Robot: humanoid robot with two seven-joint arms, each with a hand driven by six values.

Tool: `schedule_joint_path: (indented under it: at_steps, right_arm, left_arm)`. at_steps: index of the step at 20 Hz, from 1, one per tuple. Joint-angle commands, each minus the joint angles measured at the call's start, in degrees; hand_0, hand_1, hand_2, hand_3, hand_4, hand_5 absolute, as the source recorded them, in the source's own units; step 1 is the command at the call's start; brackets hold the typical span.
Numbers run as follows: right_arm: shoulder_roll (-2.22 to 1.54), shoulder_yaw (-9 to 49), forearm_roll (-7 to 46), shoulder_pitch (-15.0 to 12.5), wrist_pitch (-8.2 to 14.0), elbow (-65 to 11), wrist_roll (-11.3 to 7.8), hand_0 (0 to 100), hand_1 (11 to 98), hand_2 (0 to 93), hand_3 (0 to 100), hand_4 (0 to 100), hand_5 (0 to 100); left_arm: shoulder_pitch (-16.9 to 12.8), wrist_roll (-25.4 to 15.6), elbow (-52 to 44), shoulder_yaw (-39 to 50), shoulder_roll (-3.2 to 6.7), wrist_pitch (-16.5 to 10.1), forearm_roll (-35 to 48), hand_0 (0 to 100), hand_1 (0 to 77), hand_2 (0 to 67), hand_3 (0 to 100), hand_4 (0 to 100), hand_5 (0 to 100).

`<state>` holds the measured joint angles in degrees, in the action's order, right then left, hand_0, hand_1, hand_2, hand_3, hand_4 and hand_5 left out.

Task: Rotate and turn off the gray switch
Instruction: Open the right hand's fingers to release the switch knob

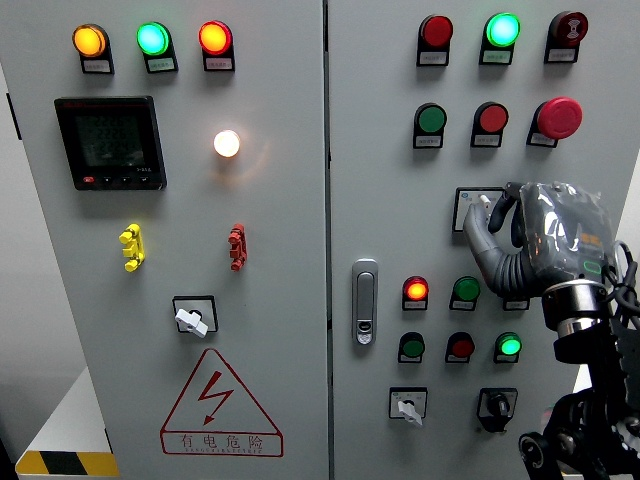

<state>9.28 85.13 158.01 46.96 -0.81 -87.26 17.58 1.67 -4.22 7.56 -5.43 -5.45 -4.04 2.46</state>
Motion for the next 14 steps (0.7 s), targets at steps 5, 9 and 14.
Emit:
schedule_joint_path:
  at_steps: [5, 9, 14]
  right_arm:
    - [-0.05, 0.1, -0.1, -2.0, 2.0, -3.7, -0.36, 50, 26.7, 67.2, 100, 98, 100]
    - [-0.05, 0.0, -0.1, -5.0, 2.0, -7.5, -0.88, 0, 33.2, 62.6, 100, 92, 100]
    - [-0.14, 0.4, -0.2, -9.3, 1.8, -13.5, -4.05, 0, 35.7, 47.6, 75, 65, 100]
  left_arm:
    - [0.0, 0.0, 0.0, 0.0, 0.0, 0.0, 0.0, 88, 0.0, 13.3, 19, 8, 11]
    - [0.0, 0.0, 0.0, 0.1, 0.0, 0.0, 0.0, 88, 0.0, 13.3, 19, 8, 11]
    - [0.0, 0.0, 0.0, 0.0, 0.0, 0.0, 0.0, 88, 0.0, 13.3, 19, 8, 11]
